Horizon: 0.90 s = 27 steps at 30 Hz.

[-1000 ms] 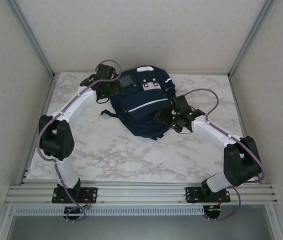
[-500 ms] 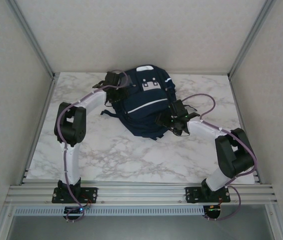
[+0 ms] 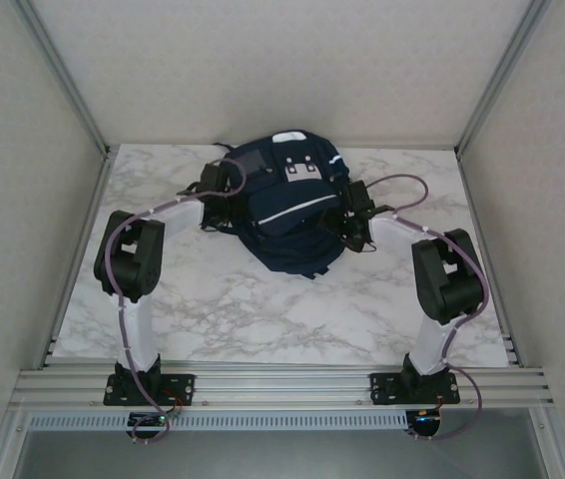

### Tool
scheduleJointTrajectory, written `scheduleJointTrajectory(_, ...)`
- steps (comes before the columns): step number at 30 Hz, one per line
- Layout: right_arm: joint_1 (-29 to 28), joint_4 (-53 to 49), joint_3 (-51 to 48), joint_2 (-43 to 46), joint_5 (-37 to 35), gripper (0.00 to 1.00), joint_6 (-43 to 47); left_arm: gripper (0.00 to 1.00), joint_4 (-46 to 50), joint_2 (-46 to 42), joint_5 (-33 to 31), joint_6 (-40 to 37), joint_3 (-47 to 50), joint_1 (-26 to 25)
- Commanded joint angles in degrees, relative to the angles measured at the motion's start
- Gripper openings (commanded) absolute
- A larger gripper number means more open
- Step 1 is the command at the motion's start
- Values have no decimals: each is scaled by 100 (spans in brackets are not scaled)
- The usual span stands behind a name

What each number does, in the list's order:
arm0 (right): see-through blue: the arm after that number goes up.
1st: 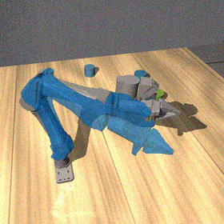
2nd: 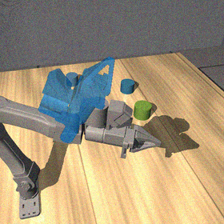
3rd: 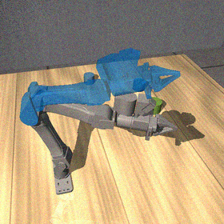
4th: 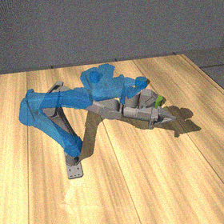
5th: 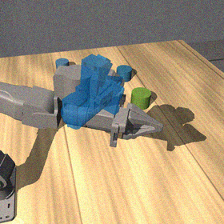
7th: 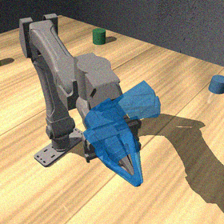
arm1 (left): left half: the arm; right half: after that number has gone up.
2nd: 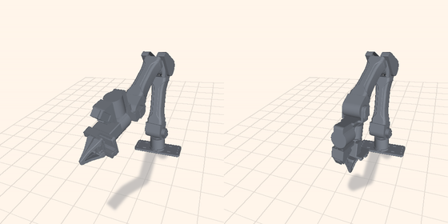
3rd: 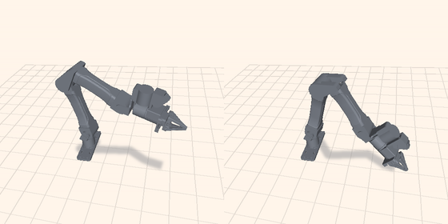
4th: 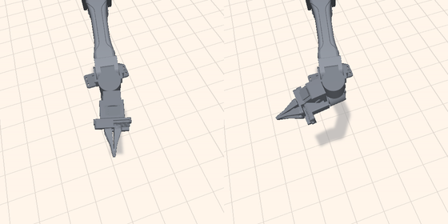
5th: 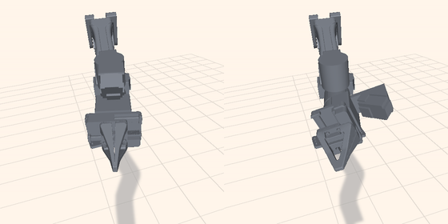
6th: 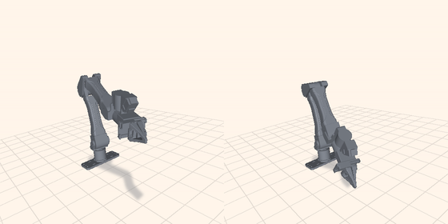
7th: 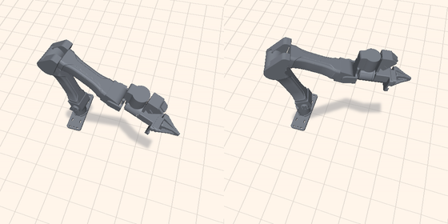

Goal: Pack the student bag

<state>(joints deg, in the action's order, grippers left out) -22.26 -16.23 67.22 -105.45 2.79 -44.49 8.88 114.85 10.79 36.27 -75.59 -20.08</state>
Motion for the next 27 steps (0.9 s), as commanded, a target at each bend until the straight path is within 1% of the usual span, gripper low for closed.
scheduleJointTrajectory(1,89,69,715,-378,-56,86,102,0,18,-522,358,368,517,-275)
scheduleJointTrajectory(6,253,-210,1421,-741,-7,85,255,0,-71,-976,345,543,956,-669)
scheduleJointTrajectory(12,361,-836,1972,-802,-323,86,619,0,-215,-844,508,720,926,-1122)
scheduleJointTrajectory(14,423,-1023,2012,-714,-387,86,707,0,-224,-893,474,778,909,-1156)
scheduleJointTrajectory(16,484,-1119,1939,-559,-347,86,812,0,-73,-1107,293,715,891,-1131)
scheduleJointTrajectory(20,504,-1417,1704,-174,-275,85,1052,0,648,-1640,-216,458,656,-912)
scheduleJointTrajectory(23,493,-1644,1434,197,-192,81,1054,0,876,-1891,-305,428,528,-670)
scheduleJointTrajectory(27,328,-1584,847,899,-113,77,735,8,921,-1772,-173,466,224,-367)
